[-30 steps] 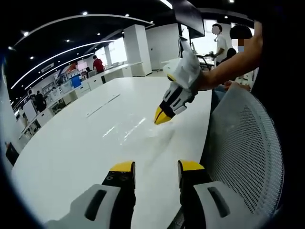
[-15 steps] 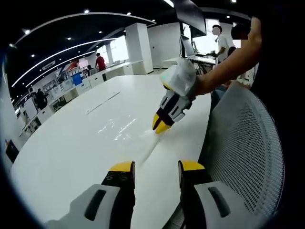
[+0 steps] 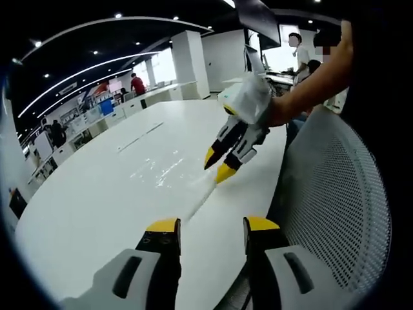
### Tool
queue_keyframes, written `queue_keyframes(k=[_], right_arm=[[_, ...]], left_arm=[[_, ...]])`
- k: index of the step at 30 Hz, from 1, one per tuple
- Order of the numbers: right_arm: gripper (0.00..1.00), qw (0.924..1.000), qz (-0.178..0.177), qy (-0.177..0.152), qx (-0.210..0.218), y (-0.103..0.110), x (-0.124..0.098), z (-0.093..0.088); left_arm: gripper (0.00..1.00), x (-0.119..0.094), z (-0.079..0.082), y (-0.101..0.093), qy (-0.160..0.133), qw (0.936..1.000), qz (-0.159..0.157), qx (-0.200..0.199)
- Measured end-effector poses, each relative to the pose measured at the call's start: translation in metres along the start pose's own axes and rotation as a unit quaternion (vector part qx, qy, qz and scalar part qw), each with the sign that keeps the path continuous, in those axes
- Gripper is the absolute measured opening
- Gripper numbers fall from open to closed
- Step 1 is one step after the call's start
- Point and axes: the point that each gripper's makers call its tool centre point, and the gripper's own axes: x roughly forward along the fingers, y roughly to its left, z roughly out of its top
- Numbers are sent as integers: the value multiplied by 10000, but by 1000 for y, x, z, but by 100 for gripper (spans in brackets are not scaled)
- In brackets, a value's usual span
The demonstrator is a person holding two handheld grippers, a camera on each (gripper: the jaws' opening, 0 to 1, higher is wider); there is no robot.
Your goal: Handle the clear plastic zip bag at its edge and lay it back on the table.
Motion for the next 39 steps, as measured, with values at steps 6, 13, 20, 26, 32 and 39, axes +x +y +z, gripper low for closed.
queue_keyframes(k=[6,13,20,26,32,39], right_arm=[[55,9997,-148,-194,84,-4,-26,0],[64,9974,-499,-299,436,-25,-68,-16],[71,9909,-909,-756,648,-33,-110,-18],[81,9872,-981,-843,930,-24,-134,-31],[92,9800,-1162,-918,1332,-26,-152,-44],[100,9744,-1388,-961,1487,-30,-164,-56]], left_arm=[[38,3,-6,1,53,10000,59,-17],[44,6,-2,7,-154,9995,240,-168],[50,6,-3,10,-218,9990,324,-212],[57,4,-4,7,-292,9984,373,-314],[62,0,-4,8,-391,9971,432,-490],[72,1,-4,10,-437,9955,535,-654]])
